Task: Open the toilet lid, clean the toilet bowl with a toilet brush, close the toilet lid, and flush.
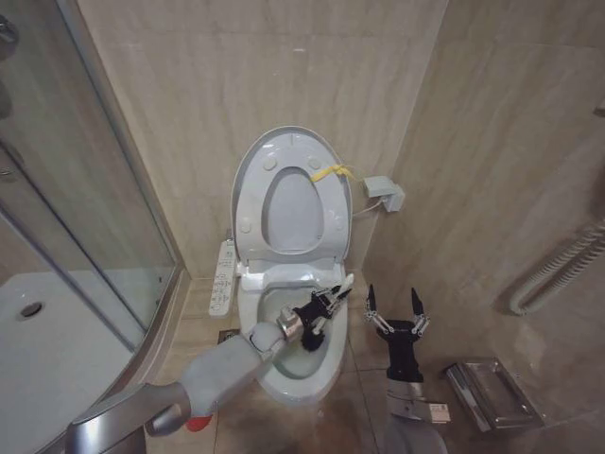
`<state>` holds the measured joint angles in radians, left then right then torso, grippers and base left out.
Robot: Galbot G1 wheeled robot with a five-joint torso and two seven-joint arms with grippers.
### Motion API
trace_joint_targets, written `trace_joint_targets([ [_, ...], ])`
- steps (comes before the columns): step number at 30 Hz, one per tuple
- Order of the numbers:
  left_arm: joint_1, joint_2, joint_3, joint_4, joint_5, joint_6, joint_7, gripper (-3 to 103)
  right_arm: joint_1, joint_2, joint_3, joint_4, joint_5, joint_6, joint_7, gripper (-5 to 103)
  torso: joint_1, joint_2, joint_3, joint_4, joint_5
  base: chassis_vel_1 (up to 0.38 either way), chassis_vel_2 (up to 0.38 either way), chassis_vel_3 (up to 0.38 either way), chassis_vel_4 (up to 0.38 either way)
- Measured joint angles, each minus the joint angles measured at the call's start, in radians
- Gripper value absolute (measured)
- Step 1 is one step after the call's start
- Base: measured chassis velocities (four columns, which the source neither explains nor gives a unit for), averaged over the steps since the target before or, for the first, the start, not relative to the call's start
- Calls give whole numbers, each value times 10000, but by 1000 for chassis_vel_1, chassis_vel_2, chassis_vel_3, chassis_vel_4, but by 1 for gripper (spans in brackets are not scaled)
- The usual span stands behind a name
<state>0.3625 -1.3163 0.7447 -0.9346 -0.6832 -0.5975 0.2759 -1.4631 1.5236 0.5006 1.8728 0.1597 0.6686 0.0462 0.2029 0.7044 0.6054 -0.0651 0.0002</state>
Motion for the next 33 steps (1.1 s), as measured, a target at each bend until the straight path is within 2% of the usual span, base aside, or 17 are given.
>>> trace_joint_targets([
  [3,142,94,36,922,278,-216,170,17,-51,-118,40,27,71,30,0,100,0,0,0,22,0,0,0,0,0],
  [5,138,99,-4,925,291,-236,173,17,-41,-161,64,-9,99,41,0,100,-1,1,-2,16,-3,0,0,0,0],
  [8,70,81,-83,425,217,-185,126,17,3,-181,102,-58,126,47,2,100,1,-1,3,21,2,0,0,0,0],
  [9,-4,-13,-186,-71,110,-166,60,17,39,-164,107,-65,132,40,2,100,2,0,2,17,0,0,0,0,0],
  [10,-50,-83,-249,-372,71,-158,36,17,69,-133,107,-68,132,31,2,100,0,1,-1,0,-7,0,0,0,0],
  [12,-55,-100,-259,-466,73,-171,48,17,84,-102,106,-75,130,27,3,100,-2,4,-3,-4,-6,0,0,0,0],
  [14,164,-24,-152,359,365,-236,132,17,81,-76,71,-90,124,23,3,100,0,2,1,2,-2,0,0,0,0],
  [15,309,5,-156,813,540,-369,191,17,72,-73,52,-91,120,23,3,100,0,1,1,17,-1,0,0,0,0],
  [17,420,6,-229,1102,667,-516,283,17,62,-73,35,-91,121,23,2,100,0,1,0,22,0,0,0,0,0],
  [18,471,10,-309,1106,681,-558,318,17,64,-93,30,-96,121,26,-1,100,-2,3,-4,16,-8,0,0,0,0],
  [21,376,20,-299,536,497,-404,228,17,88,-123,75,-179,129,33,1,100,1,0,3,23,4,0,0,0,0],
  [23,160,-85,-317,-107,397,-299,164,17,127,-107,91,-253,128,39,2,100,0,2,-1,2,-6,0,0,0,0],
  [25,109,-107,-302,-124,423,-301,190,17,130,-83,86,-267,128,41,2,100,-1,2,-1,-4,-5,0,0,0,0],
  [28,186,-58,-227,596,593,-316,282,17,122,-61,42,-262,113,42,1,100,0,0,2,5,-2,0,0,0,0],
  [29,232,-11,-248,810,626,-335,309,17,116,-70,37,-249,112,42,0,100,1,0,2,16,0,0,0,0,0],
  [31,284,28,-342,876,632,-359,308,17,116,-81,32,-239,112,42,-1,100,0,0,1,22,1,0,0,0,0],
  [33,320,55,-479,449,631,-296,211,17,145,-98,48,-291,116,42,-1,100,0,0,1,24,-1,0,0,0,0],
])
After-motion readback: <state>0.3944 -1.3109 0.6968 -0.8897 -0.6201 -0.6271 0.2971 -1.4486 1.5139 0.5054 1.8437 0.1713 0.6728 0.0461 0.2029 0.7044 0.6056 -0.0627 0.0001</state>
